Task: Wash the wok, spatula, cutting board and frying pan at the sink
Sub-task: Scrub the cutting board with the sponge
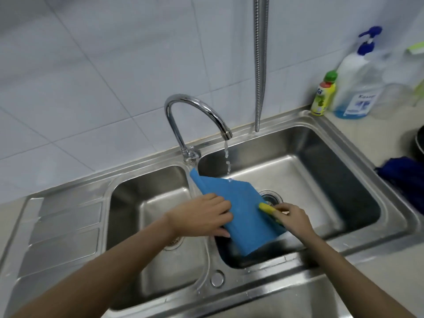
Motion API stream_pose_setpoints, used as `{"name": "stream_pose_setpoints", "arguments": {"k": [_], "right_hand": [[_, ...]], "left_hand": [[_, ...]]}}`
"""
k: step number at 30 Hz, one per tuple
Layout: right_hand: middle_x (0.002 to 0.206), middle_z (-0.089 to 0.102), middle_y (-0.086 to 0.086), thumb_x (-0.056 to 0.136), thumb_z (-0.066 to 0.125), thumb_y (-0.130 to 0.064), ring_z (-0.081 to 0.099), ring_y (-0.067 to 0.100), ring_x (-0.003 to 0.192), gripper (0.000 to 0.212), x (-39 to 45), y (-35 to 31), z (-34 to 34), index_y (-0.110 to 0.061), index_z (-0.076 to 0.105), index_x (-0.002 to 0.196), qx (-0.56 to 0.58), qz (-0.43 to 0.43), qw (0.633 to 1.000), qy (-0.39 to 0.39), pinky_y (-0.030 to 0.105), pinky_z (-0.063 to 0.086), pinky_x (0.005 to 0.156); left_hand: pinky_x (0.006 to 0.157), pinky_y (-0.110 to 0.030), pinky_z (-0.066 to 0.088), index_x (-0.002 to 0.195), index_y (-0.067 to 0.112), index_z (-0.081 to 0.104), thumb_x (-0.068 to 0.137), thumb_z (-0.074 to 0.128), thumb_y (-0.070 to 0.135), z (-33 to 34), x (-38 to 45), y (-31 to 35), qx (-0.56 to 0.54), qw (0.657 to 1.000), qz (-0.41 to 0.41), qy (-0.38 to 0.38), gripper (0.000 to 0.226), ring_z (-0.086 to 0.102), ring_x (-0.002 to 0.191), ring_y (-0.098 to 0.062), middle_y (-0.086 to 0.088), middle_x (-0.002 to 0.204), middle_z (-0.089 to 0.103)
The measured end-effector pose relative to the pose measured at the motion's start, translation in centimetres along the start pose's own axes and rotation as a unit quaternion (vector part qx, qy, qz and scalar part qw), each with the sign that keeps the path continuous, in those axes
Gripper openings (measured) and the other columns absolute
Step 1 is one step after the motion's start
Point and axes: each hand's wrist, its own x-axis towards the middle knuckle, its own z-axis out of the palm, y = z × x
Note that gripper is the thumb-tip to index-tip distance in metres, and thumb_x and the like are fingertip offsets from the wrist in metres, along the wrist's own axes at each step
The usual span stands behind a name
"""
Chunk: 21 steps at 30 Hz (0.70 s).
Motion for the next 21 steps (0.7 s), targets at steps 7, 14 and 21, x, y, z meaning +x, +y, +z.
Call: {"name": "stream_pose_setpoints", "arguments": {"k": [7,14,21], "right_hand": [[0.075,0.064,-0.004,0.086,0.063,-0.047,0.059,0.008,0.065,0.020,-5.3,1.2,-5.3,-0.026,0.066,0.085,0.210,-0.049,0.962,0.165,0.022,0.047,0.064],[0.089,0.067,-0.001,0.077,0.062,-0.059,0.066,0.019,0.078,0.027,-7.3,6.2,-8.2,-0.038,0.066,0.093,0.190,-0.076,0.964,0.170,0.043,0.055,0.074],[0.103,0.062,0.003,0.087,0.066,-0.020,0.064,0.018,0.084,0.017,-5.2,5.3,-9.6,-0.026,0.066,0.103,0.189,-0.097,0.969,0.123,0.031,0.050,0.070]], "left_hand": [[0.064,-0.034,0.045,0.088,0.015,0.059,0.094,0.034,0.054,-3.9,8.4,1.7,0.004,0.989,-0.135,0.052,0.047,0.052,0.071,-0.021,-0.002,0.084,0.054],[0.070,-0.038,0.040,0.130,0.017,0.048,0.086,0.052,0.039,-4.5,14.1,3.0,-0.069,0.938,-0.333,0.063,0.049,0.049,0.081,-0.030,-0.011,0.093,0.049],[0.064,-0.033,0.046,0.143,0.022,0.041,0.078,0.074,0.034,-5.1,20.2,4.3,-0.080,0.860,-0.502,0.038,0.073,0.054,0.075,-0.025,-0.010,0.091,0.054]]}}
